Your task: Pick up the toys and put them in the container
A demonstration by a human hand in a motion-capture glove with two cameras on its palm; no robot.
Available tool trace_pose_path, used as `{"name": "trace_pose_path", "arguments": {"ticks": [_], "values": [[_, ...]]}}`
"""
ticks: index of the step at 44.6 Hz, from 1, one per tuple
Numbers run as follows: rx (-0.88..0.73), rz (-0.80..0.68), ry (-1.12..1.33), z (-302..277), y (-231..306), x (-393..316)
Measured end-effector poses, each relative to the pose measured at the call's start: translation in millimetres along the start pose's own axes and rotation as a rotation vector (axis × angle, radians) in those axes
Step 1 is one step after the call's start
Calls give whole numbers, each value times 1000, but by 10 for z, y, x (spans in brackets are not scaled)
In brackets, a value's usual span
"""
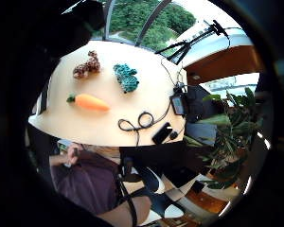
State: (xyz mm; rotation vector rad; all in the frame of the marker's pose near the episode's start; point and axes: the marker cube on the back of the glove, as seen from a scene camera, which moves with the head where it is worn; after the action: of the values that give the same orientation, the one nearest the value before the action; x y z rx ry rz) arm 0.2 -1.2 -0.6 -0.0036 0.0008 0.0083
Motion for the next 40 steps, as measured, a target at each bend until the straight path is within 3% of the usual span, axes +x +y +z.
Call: {"name": "trace_pose_path", "arguments": {"ticks": [27, 40], "values": [[-58, 158, -16, 8, -408, 412], [-110, 238, -36, 331, -680, 642]]}}
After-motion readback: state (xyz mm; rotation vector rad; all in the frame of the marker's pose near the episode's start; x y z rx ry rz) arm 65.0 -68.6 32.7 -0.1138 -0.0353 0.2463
